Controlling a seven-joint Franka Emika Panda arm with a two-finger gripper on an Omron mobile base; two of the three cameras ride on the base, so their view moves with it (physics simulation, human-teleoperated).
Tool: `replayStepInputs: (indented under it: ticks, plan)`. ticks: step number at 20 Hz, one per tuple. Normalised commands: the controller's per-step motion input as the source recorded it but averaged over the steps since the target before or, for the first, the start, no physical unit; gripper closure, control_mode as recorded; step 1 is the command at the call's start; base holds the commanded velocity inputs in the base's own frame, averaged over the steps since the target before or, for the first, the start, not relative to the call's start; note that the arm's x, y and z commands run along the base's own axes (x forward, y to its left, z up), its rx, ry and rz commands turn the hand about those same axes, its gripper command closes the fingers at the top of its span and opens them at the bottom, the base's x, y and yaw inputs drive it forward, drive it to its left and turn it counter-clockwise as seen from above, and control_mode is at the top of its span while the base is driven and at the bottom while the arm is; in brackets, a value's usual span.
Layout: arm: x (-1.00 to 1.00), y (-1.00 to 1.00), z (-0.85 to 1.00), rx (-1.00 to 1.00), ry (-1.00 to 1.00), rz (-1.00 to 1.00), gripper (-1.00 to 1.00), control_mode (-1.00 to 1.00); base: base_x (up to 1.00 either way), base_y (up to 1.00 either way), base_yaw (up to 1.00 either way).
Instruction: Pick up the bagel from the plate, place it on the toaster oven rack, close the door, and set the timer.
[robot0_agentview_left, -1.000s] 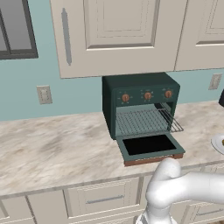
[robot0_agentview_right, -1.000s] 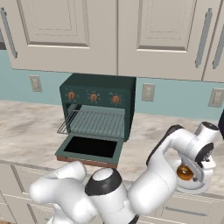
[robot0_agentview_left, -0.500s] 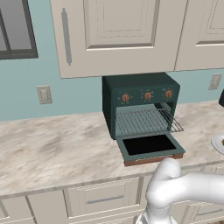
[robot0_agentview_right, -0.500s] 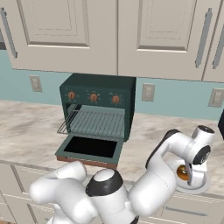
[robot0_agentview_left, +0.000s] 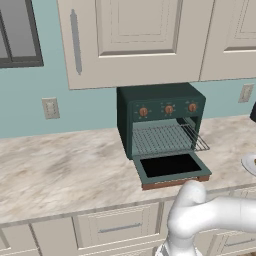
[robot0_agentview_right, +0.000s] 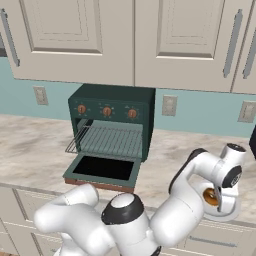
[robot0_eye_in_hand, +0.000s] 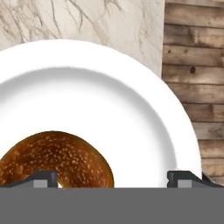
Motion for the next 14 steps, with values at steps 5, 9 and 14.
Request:
replayStepInputs:
  ticks: [5, 9, 14]
  plan:
    - [0.12, -0.12, -0.09, 0.0, 0.0, 0.01, -1.0, -1.0, 0.0, 0.0, 0.0]
    - [-0.19, 0.32, -0.03, 0.0, -0.01, 0.0, -1.0, -1.0, 0.0, 0.0, 0.0]
    - [-0.5, 0.33, 0.04, 0.0, -0.16, 0.03, -1.0, -1.0, 0.0, 0.0, 0.0]
